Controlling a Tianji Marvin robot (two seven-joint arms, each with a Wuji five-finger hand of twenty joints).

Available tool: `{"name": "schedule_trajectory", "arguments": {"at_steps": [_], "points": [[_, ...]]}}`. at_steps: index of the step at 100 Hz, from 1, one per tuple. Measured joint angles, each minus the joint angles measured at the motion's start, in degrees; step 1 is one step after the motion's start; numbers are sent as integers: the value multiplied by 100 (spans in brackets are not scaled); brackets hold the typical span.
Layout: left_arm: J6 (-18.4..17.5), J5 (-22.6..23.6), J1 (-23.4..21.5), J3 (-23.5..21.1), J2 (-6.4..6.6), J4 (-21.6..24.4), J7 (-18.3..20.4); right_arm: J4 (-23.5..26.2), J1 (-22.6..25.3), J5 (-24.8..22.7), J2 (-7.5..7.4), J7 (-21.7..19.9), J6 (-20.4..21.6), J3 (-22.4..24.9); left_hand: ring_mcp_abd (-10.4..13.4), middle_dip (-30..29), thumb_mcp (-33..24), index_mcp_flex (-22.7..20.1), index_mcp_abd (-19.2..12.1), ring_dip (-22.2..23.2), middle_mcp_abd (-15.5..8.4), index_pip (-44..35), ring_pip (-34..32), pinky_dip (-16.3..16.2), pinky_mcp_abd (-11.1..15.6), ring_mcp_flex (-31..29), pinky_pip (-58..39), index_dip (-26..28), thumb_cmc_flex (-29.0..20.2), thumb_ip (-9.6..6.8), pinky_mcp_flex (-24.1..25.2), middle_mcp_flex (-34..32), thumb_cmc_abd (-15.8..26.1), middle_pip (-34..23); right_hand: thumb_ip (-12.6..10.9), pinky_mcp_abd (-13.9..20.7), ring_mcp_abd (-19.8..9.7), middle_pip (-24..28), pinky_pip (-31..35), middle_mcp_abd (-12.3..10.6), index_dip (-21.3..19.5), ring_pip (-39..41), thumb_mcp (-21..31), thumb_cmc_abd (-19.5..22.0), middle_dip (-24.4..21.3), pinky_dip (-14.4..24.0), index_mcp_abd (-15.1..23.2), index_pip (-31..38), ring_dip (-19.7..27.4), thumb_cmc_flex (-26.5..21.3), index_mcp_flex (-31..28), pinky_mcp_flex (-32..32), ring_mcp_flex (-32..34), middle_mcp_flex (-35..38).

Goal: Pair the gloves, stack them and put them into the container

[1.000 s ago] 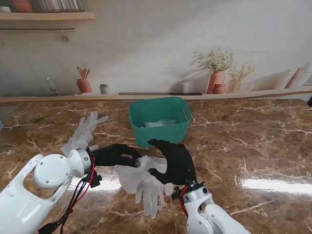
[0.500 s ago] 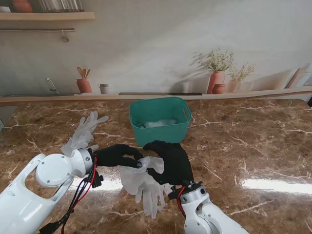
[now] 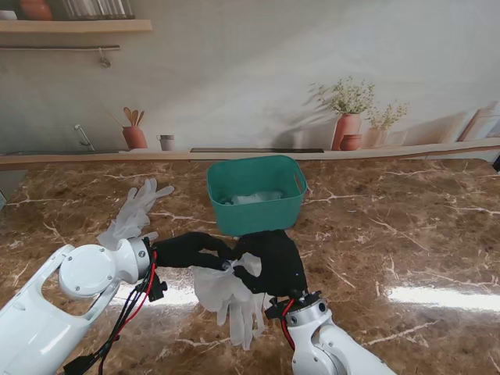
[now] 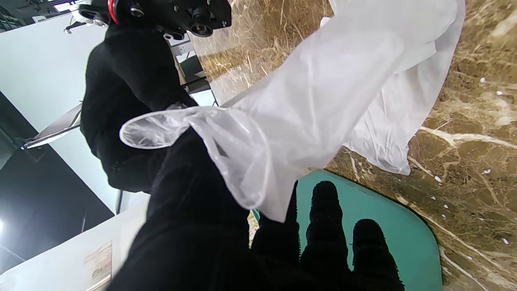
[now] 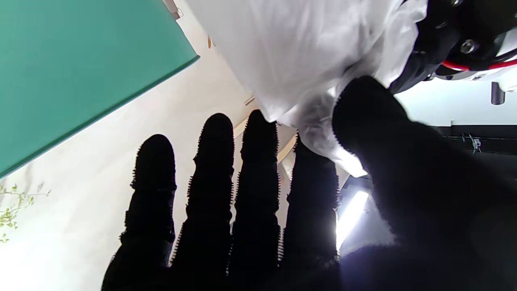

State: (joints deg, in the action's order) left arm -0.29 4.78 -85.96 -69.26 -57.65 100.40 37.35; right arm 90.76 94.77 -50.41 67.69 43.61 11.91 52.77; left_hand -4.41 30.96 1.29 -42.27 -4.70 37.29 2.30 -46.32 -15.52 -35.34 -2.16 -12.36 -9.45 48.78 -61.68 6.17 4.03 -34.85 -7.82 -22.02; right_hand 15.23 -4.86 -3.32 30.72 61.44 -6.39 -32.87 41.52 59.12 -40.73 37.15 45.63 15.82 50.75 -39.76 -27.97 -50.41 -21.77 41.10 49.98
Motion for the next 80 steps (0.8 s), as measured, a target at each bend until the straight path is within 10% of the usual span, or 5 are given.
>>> {"name": "schedule_trajectory", "arguments": {"at_steps": [20,47,80], "points": [[-139,-365,33,1,1,-120,56,8,0,-43,-5,-27,28,24,-1,-207,-60,135,104,-147,76,680,161,294,-74,0,95,-1267,120,-166,-1,122,71,287,8,28,-9,202,257,-86,-855,283,176,250,1228,74,-9,5,-131,41,13,-147,128,436],[-243,-894,-205,-386,-96,-190,-32,508,376,601,81,-287,-15,472,-55,-905,-62,513,434,-625,181,2525,506,532,-394,0,172,-2721,2117,-277,-21,256,598,775,9,8,64,73,1068,72,-998,501,375,164,982,218,-178,-9,-202,50,-85,-904,1154,1381],[-1358,-452,-509,-524,-111,-158,-566,928,627,1164,130,-656,-373,702,-56,-1115,-61,587,487,-777,34,2846,572,-392,-628,-300,-130,-3132,2238,-277,83,255,-1292,825,9,-166,275,-75,1890,182,-574,575,402,-21,581,218,-308,131,12,45,-299,-1860,2177,2368]]}}
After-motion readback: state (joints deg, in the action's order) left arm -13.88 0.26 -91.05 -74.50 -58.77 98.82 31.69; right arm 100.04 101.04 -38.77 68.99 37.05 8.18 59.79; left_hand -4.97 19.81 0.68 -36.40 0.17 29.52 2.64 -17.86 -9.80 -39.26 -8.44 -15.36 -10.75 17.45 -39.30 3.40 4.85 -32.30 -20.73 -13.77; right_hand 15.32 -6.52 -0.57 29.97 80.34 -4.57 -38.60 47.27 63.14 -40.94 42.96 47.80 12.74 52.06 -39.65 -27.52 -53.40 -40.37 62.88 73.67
